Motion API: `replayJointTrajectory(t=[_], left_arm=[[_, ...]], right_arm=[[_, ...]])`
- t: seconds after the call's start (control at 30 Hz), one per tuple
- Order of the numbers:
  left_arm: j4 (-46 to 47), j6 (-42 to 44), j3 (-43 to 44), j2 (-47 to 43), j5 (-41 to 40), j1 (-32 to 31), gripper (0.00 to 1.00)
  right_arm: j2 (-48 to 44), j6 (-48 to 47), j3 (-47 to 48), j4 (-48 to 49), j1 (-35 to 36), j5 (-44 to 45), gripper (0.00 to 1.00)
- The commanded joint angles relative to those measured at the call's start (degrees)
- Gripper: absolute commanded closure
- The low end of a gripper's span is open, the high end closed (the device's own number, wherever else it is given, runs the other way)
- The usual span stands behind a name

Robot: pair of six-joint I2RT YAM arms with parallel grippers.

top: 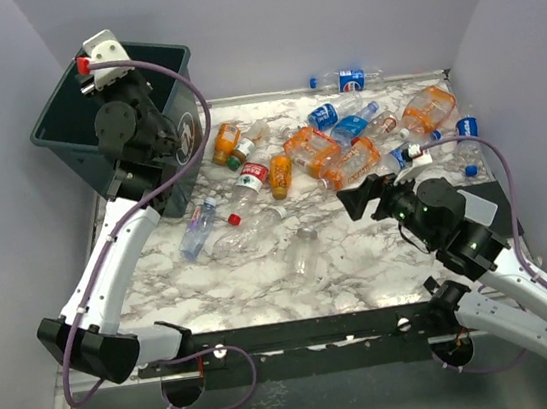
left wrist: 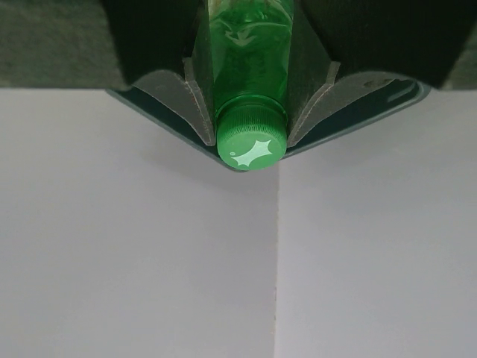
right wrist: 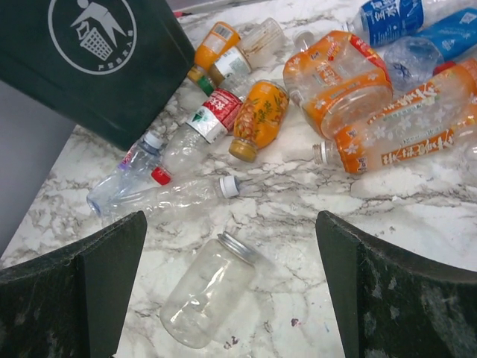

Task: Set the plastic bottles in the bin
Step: Place the plastic bottle in the trash bin.

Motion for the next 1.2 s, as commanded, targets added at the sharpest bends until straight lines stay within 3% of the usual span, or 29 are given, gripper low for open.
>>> replayJointTrajectory(t=[0.0, 0.27, 0.4, 0.77, 1.17], left_arm=[[6.4, -4.7, 2.7, 0.3, 1.5, 1.5, 1.00], [18.7, 0.2, -2.0, 2.5, 12.5, 2.9, 1.00], [18.0, 1.1, -0.1, 6.5, 11.4, 3.4, 1.00], [7.9, -20.2, 2.4, 10.1, 13.6, 10.9, 1.00], [0.4, -26.8, -2.8, 9.9, 10.4, 13.1, 1.00]], right_arm=[[-1.5, 3.6, -2.2, -3.0, 0.3, 1.8, 0.00], [-3.8, 4.2, -4.9, -3.3, 0.3, 2.0, 0.00], [-3.4, 3.3, -3.7, -4.5, 0.3, 2.2, 0.00], [-4.6, 3.6, -5.8, -4.5, 0.3, 1.5, 0.00], [-1.2, 2.4, -5.4, -2.6, 0.3, 0.6, 0.00]])
